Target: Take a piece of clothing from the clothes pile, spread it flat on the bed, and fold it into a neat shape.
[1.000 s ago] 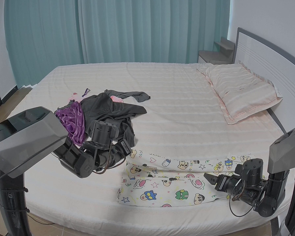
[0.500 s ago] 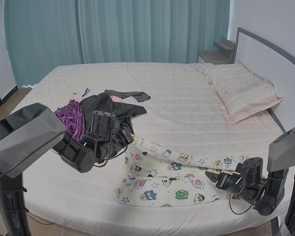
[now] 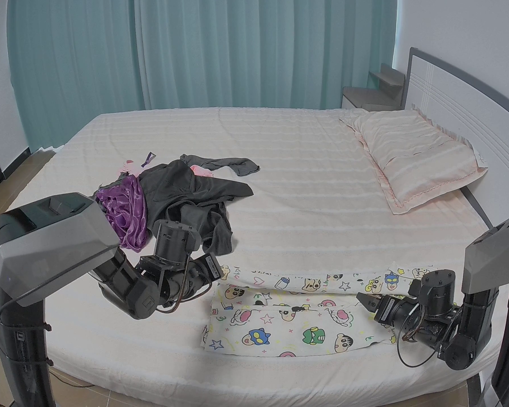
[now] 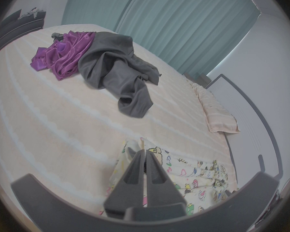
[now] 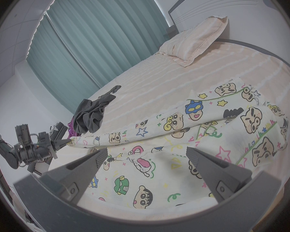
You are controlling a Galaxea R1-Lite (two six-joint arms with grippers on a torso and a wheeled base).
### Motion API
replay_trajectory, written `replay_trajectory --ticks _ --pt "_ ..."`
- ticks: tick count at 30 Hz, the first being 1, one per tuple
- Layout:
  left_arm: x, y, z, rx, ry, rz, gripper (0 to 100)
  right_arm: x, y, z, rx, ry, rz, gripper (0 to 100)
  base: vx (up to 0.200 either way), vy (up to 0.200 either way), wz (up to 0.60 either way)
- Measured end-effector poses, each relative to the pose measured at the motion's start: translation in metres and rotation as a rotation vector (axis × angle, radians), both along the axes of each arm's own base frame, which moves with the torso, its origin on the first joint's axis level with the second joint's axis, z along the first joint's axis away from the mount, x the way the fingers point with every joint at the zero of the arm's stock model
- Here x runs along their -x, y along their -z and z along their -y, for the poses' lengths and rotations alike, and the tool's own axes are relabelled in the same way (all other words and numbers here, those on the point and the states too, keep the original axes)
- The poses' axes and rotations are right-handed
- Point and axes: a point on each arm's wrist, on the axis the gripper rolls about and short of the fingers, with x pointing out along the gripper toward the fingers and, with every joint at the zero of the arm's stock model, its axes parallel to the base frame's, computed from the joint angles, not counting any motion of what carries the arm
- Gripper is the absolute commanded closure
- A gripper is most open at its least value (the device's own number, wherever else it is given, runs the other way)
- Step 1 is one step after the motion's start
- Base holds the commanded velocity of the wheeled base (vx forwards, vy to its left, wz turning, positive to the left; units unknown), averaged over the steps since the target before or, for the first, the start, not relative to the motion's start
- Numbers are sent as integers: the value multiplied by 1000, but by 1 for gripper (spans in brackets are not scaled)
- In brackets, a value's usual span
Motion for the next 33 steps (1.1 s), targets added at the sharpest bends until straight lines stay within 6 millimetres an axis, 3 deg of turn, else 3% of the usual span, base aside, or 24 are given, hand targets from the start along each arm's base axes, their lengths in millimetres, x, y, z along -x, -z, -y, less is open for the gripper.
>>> replay_trajectory --ticks 13,21,22,33 --pt "28 42 -12 -114 41 -59 100 0 0 0 1 -1 -1 0 0 0 0" --pt "34 59 -14 -148 66 -67 100 -1 0 3 2 14 1 0 0 0 0" --pt "34 60 -14 -150 66 -70 0 -2 0 4 3 19 3 0 0 0 0" --pt "35 64 -14 -118 35 -94 0 -20 -1 38 34 149 -3 0 0 0 0"
